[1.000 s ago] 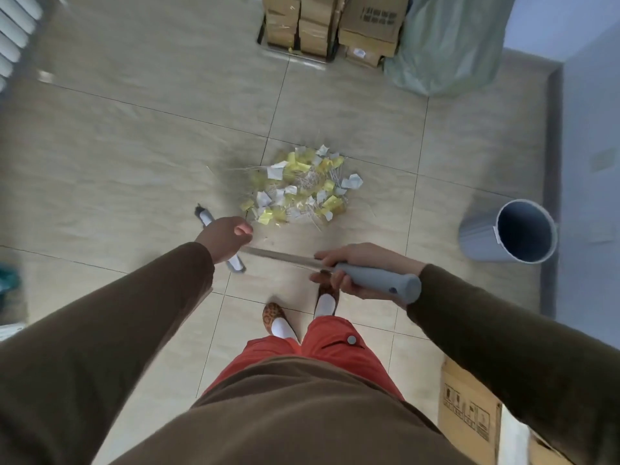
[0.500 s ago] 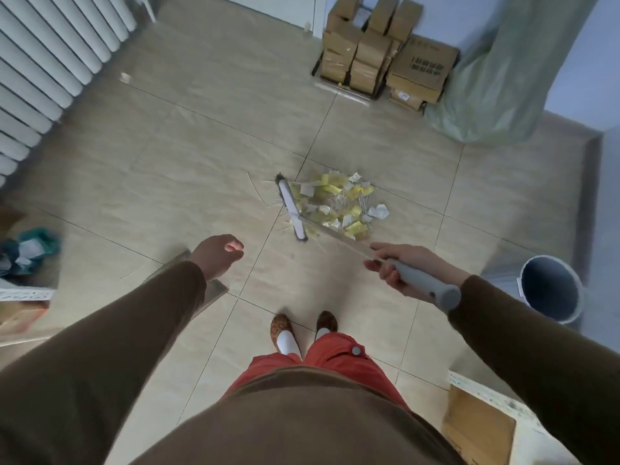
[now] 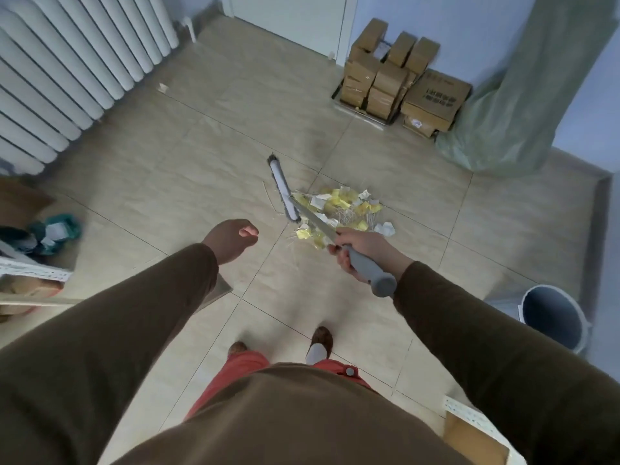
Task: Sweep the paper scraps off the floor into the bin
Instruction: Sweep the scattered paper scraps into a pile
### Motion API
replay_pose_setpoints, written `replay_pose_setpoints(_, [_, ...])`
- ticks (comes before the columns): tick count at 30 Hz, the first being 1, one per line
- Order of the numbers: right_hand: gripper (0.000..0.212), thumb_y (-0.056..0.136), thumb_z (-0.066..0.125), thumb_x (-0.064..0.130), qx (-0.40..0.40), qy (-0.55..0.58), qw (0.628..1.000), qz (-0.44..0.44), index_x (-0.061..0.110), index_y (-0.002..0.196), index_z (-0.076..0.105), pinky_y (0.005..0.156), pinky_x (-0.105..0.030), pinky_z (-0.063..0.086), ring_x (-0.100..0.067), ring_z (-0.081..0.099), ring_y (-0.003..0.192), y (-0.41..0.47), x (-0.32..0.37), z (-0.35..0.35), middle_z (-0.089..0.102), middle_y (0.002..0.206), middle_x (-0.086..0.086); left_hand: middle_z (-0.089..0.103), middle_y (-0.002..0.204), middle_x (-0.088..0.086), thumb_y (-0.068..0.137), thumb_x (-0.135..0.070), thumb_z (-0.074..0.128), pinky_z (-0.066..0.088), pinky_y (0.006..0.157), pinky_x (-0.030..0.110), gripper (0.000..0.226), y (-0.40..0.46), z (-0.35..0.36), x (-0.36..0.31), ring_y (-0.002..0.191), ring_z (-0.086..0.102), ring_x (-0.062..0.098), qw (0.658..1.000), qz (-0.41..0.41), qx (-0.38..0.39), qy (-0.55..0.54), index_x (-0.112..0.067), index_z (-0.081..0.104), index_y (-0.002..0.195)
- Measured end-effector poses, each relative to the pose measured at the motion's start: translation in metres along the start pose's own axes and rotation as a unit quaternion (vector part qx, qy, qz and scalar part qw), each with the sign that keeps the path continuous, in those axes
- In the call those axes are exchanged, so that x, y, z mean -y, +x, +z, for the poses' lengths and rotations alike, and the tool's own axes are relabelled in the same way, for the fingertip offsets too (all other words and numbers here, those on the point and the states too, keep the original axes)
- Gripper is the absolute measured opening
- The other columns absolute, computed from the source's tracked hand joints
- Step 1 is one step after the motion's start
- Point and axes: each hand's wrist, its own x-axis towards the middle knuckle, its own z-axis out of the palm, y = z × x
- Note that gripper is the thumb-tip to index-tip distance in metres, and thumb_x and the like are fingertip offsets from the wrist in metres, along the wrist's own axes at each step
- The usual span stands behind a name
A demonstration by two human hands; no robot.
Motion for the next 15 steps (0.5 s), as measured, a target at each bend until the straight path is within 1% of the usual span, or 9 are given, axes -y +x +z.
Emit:
replay_pose_setpoints(2, [0.016,0.1,0.043,0.007,-0.004,-0.005,1.0,-0.006,0.015,0.112,0.049,0.036,-0.014,0.043,-0.005,0.045,0.038,0.003,-0.003,0.021,0.052,0.083,-0.009,0.069,0.112,0.0,0.092,-0.023,0.061,0.046,0.092,0.031,0.021,-0.008,-0.017,0.006,0.107,0.063,0.019,1.0,0.007,-0.009,0.002,-0.016,0.07,0.109])
replay_pose_setpoints(4, [0.014,0.098,0.045,0.006,-0.006,-0.016,1.0,-0.013,0.015,0.109,0.046,0.035,-0.015,0.043,-0.005,0.045,0.037,0.005,-0.008,0.046,0.052,0.083,-0.009,0.069,0.113,0.0,0.091,-0.027,0.062,0.048,0.093,0.033,0.021,-0.017,-0.038,0.019,0.106,0.063,0.018,1.0,0.012,-0.02,0.008,-0.02,0.069,0.109])
replay_pose_setpoints(6, [0.01,0.098,0.045,0.005,-0.006,-0.029,0.999,-0.016,0.013,0.104,0.044,0.035,-0.014,0.042,-0.005,0.044,0.036,0.007,-0.015,0.072,0.05,0.081,-0.008,0.068,0.114,-0.001,0.091,-0.031,0.063,0.049,0.096,0.036,0.021,-0.029,-0.062,0.038,0.105,0.064,0.017,0.999,0.018,-0.03,0.019,-0.024,0.067,0.11])
replay_pose_setpoints(8, [0.006,0.098,0.046,0.006,-0.01,-0.031,0.999,-0.02,0.012,0.098,0.044,0.036,-0.013,0.042,-0.005,0.044,0.037,0.007,-0.025,0.103,0.049,0.08,-0.007,0.068,0.113,-0.002,0.091,-0.032,0.064,0.05,0.096,0.036,0.02,-0.044,-0.088,0.06,0.105,0.064,0.017,0.998,0.028,-0.044,0.028,-0.027,0.065,0.11])
replay_pose_setpoints(11, [0.009,0.097,0.052,0.007,-0.03,-0.025,0.998,-0.047,0.01,0.102,0.045,0.038,-0.012,0.043,-0.005,0.048,0.04,0.013,-0.044,0.159,0.049,0.079,-0.008,0.066,0.114,-0.003,0.091,-0.033,0.066,0.048,0.096,0.032,0.026,-0.071,-0.128,0.1,0.105,0.061,0.015,0.995,0.044,-0.07,0.055,-0.025,0.065,0.116])
replay_pose_setpoints(13, [0.014,0.097,0.054,0.009,-0.028,-0.023,0.997,-0.065,0.009,0.105,0.043,0.04,-0.012,0.043,-0.005,0.048,0.04,0.018,-0.06,0.199,0.048,0.077,-0.007,0.065,0.116,-0.005,0.09,-0.037,0.066,0.047,0.095,0.031,0.029,-0.09,-0.154,0.129,0.106,0.06,0.013,0.993,0.052,-0.087,0.067,-0.027,0.064,0.118])
replay_pose_setpoints(15, [0.014,0.097,0.054,0.01,-0.034,-0.025,0.995,-0.086,0.008,0.105,0.043,0.04,-0.012,0.042,-0.005,0.048,0.043,0.022,-0.077,0.238,0.047,0.077,-0.006,0.065,0.118,-0.006,0.09,-0.04,0.066,0.048,0.096,0.033,0.03,-0.111,-0.18,0.16,0.107,0.06,0.012,0.99,0.062,-0.097,0.079,-0.03,0.063,0.118])
